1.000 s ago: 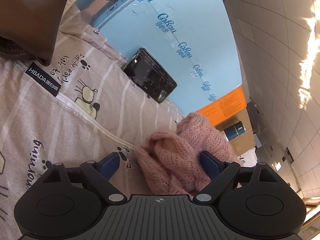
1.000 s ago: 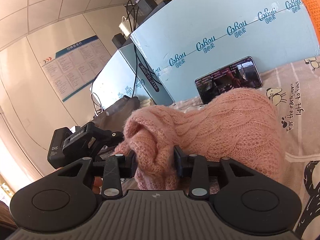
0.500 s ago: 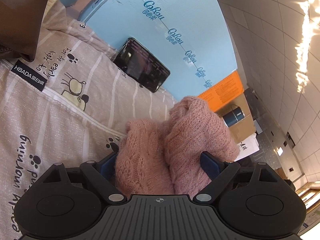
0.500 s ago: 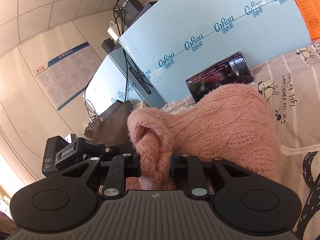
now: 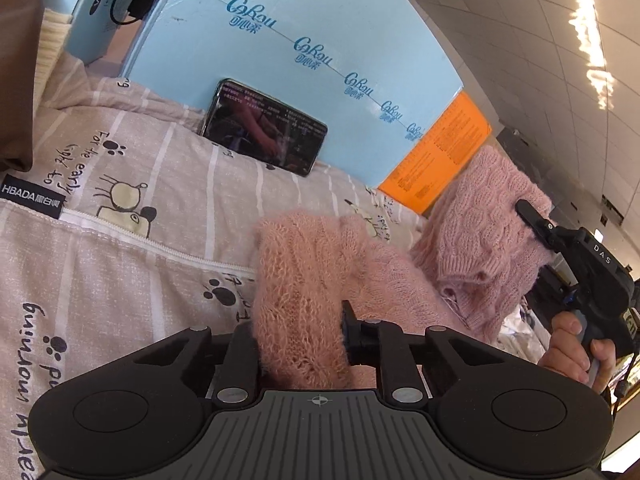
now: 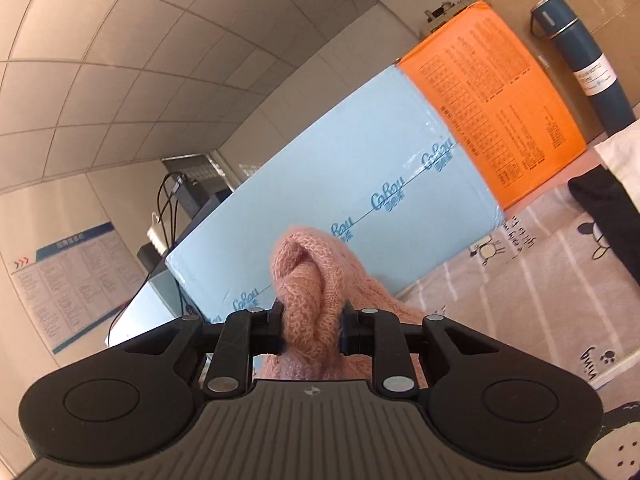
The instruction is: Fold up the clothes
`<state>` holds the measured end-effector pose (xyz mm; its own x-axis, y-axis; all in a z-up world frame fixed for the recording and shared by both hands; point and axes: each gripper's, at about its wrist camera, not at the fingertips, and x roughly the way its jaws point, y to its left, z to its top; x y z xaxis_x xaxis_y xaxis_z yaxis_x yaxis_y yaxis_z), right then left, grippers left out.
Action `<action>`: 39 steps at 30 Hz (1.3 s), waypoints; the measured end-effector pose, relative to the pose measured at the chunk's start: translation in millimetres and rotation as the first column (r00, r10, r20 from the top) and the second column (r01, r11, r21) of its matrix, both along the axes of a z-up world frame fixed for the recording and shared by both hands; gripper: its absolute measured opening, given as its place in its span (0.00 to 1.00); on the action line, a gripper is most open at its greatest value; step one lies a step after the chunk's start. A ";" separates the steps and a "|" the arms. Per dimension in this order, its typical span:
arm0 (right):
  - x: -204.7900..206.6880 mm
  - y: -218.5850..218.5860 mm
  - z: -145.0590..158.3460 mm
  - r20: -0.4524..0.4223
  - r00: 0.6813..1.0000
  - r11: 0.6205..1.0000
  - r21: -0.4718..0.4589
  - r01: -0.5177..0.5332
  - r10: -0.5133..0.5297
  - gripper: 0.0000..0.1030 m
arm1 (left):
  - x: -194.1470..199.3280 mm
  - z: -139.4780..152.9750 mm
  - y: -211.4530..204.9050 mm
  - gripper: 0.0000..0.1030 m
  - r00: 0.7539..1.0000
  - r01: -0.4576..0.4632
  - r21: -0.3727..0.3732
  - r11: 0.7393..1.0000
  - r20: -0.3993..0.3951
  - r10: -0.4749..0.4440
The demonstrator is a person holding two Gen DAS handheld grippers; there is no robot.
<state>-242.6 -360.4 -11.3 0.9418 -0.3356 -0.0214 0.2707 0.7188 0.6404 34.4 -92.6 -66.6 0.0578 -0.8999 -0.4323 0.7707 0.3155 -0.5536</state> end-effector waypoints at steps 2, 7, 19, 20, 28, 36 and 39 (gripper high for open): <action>-10.9 -9.8 0.0 0.028 0.998 0.998 0.015 0.059 -0.060 0.19 | 3.0 7.5 6.6 0.14 0.997 -0.046 -0.023 0.999 0.055 0.047; -29.1 -32.8 -3.5 0.063 0.991 0.991 0.074 0.110 -0.115 0.19 | 10.7 26.3 23.2 0.13 0.968 -0.153 -0.093 0.984 0.187 0.168; 7.0 -40.3 -22.1 -0.342 0.924 0.977 0.062 0.203 -0.170 0.24 | 42.3 9.5 27.9 0.19 0.964 -0.247 0.032 0.969 0.112 0.242; 7.6 -38.6 -22.0 -0.359 0.912 0.973 0.033 0.227 -0.200 0.28 | 42.1 9.0 28.2 0.19 0.963 -0.251 0.033 0.967 0.112 0.246; 14.6 -14.3 -15.7 -0.378 0.901 0.972 -0.176 0.158 -0.215 0.64 | 41.5 5.8 28.2 0.20 0.961 -0.260 0.046 0.964 0.104 0.255; 39.5 12.0 -19.0 -0.425 0.893 0.959 -0.158 -0.235 0.149 0.90 | 41.6 5.7 27.2 0.21 0.962 -0.260 0.051 0.964 0.099 0.254; 44.7 13.6 -23.4 -0.465 0.877 0.960 -0.171 -0.223 0.121 0.90 | 41.4 5.7 27.4 0.20 0.962 -0.259 0.050 0.965 0.097 0.253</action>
